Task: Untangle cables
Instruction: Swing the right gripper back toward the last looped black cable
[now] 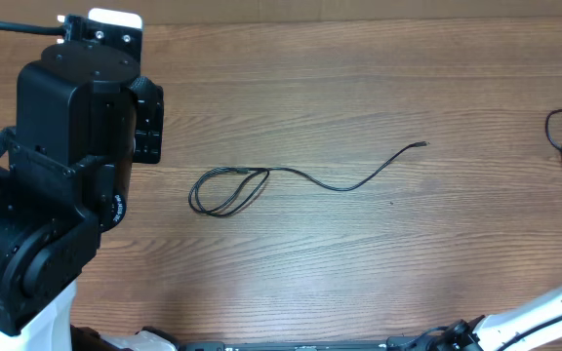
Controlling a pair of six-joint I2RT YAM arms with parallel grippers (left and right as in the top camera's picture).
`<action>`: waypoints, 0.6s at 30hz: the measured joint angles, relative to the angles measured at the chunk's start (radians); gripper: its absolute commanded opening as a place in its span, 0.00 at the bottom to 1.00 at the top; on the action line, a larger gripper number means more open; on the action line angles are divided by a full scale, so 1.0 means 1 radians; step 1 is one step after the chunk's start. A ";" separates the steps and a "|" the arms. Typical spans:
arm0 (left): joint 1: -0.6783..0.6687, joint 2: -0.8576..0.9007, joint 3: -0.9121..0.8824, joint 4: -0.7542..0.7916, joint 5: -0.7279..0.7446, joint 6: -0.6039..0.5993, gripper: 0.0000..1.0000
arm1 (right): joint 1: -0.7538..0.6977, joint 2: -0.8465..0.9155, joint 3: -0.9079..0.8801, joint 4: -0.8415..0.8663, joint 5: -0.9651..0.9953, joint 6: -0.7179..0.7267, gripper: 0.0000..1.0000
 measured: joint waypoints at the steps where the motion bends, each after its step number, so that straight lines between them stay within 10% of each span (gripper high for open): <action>1: 0.000 0.000 0.000 0.000 0.000 0.000 0.55 | -0.016 0.003 0.000 -0.005 0.005 -0.001 0.04; 9: 0.000 0.000 0.000 0.000 0.000 0.000 0.54 | -0.074 0.071 0.000 -0.028 0.029 0.000 0.04; 10: 0.000 0.000 0.000 0.000 0.000 0.000 0.54 | -0.072 0.074 0.000 -0.029 0.029 0.000 0.14; 12: 0.000 0.000 0.000 0.000 0.000 0.000 0.54 | -0.069 0.074 0.000 -0.032 0.029 -0.003 0.88; 13: 0.000 0.000 0.000 0.000 0.000 0.000 0.54 | -0.068 0.074 0.000 -0.034 0.024 0.002 1.00; 18: 0.000 0.000 0.000 0.000 0.000 0.000 0.53 | -0.066 0.074 0.000 -0.041 -0.027 0.000 1.00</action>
